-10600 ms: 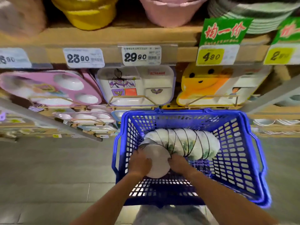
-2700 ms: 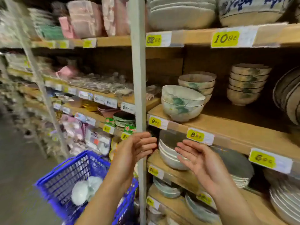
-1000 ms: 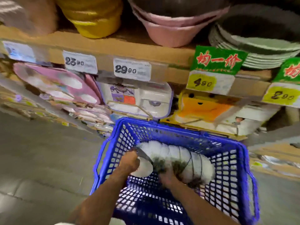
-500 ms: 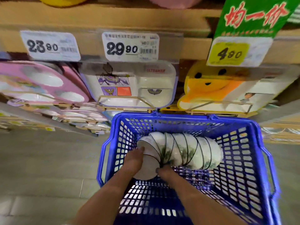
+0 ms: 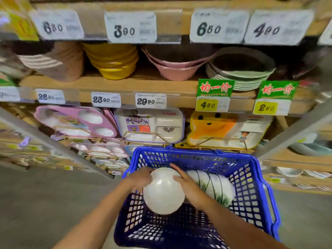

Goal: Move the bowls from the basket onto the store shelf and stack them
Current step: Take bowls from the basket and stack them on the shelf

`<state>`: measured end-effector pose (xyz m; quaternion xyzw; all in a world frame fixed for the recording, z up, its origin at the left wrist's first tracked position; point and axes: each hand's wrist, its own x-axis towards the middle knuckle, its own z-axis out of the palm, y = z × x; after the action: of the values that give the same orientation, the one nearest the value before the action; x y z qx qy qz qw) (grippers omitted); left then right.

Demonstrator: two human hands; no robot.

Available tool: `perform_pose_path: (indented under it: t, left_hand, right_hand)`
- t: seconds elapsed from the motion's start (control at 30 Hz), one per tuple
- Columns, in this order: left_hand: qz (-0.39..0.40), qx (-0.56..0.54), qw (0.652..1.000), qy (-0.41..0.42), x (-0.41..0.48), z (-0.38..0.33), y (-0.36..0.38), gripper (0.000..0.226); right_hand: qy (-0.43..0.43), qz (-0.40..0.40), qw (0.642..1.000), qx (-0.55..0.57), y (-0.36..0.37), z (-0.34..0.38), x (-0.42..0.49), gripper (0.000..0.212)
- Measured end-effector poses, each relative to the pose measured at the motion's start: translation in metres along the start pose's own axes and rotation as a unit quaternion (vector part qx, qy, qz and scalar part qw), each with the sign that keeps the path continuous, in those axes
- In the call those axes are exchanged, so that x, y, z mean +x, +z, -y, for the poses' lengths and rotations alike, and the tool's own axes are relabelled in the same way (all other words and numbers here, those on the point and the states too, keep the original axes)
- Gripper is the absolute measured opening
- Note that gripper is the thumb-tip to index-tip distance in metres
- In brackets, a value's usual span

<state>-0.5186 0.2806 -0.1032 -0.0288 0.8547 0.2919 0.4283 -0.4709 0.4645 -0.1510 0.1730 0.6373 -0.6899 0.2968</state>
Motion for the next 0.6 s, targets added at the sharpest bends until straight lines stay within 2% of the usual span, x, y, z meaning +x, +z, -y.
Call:
perform_pose_path:
  t: [0.13,0.27,0.37,0.5,0.6]
  left_hand:
    - [-0.027,-0.083,0.995,0.039,-0.029,-0.020,-0.023,0.036]
    - [-0.087,-0.190,0.973,0.095,-0.050,-0.036,-0.038,0.020]
    - [-0.111,-0.219,0.959,0.145,-0.063,-0.053,-0.047,0.015]
    - [-0.073,-0.244,0.941,0.223,-0.085,-0.088,-0.052,0.022]
    - [-0.009,-0.326,0.909,0.260,-0.104,-0.123,-0.044,0.048]
  right_hand:
    - [-0.040,-0.028,0.994,0.098,-0.002,0.048,-0.022,0.037]
    - [-0.070,-0.055,0.985,0.149,-0.005,0.088,-0.048,0.032]
    - [-0.077,-0.079,0.979,0.174,-0.014,0.114,-0.072,0.028]
    - [-0.078,-0.086,0.982,0.152,-0.039,0.150,-0.103,0.030]
    - [-0.078,-0.087,0.983,0.144,-0.054,0.170,-0.123,0.029]
